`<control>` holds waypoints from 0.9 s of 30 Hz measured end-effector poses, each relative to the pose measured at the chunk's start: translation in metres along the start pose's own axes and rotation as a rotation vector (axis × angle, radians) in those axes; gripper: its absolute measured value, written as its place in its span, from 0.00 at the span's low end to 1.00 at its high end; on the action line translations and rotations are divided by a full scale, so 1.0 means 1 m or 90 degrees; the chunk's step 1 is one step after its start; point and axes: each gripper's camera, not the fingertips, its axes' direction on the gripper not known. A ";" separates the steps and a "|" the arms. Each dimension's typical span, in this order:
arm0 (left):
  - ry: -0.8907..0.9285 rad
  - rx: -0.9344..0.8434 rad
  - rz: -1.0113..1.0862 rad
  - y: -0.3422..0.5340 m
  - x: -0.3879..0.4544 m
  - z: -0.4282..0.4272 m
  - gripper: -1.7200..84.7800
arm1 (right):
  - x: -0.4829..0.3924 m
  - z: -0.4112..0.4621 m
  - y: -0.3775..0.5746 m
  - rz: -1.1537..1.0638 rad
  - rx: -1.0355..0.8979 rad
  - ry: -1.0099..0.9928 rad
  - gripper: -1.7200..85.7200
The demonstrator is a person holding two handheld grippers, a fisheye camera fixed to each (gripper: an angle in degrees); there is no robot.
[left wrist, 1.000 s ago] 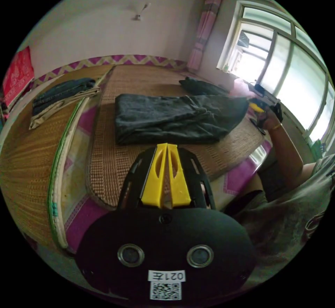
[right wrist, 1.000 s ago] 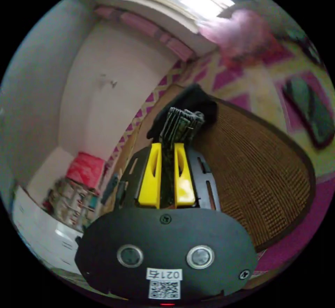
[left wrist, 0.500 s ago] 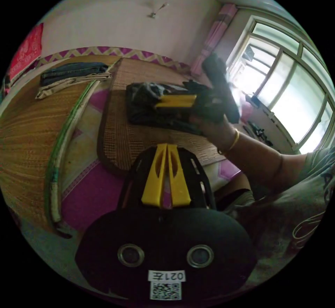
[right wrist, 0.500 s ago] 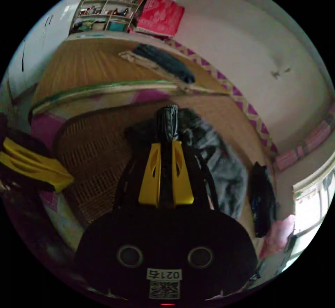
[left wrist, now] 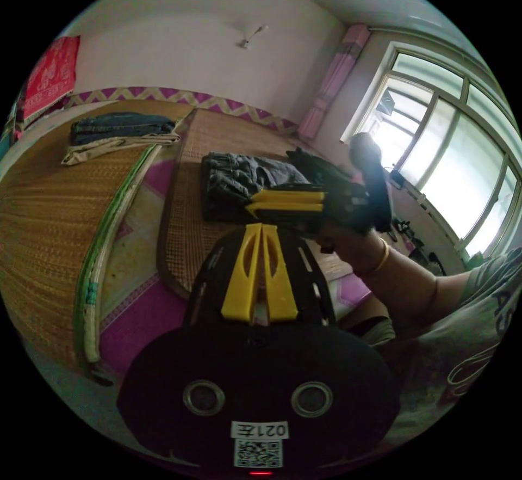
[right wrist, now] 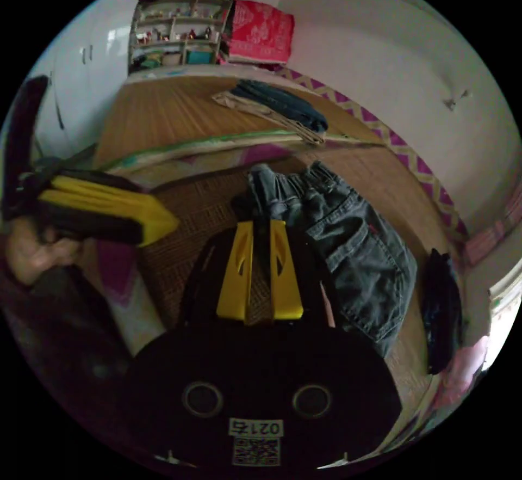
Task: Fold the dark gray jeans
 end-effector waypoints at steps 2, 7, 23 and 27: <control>-0.007 0.012 0.025 -0.016 0.004 0.007 0.01 | 0.035 -0.035 0.028 0.071 0.049 -0.070 0.09; -0.048 0.018 0.080 -0.061 0.011 0.050 0.01 | 0.096 -0.044 0.093 0.216 0.018 0.019 0.09; -0.116 -0.123 0.101 -0.090 -0.040 0.157 0.01 | 0.153 0.017 0.146 0.232 -0.095 -0.070 0.02; -0.130 -0.132 0.131 -0.093 -0.042 0.162 0.01 | 0.163 -0.001 0.161 0.193 -0.102 -0.044 0.01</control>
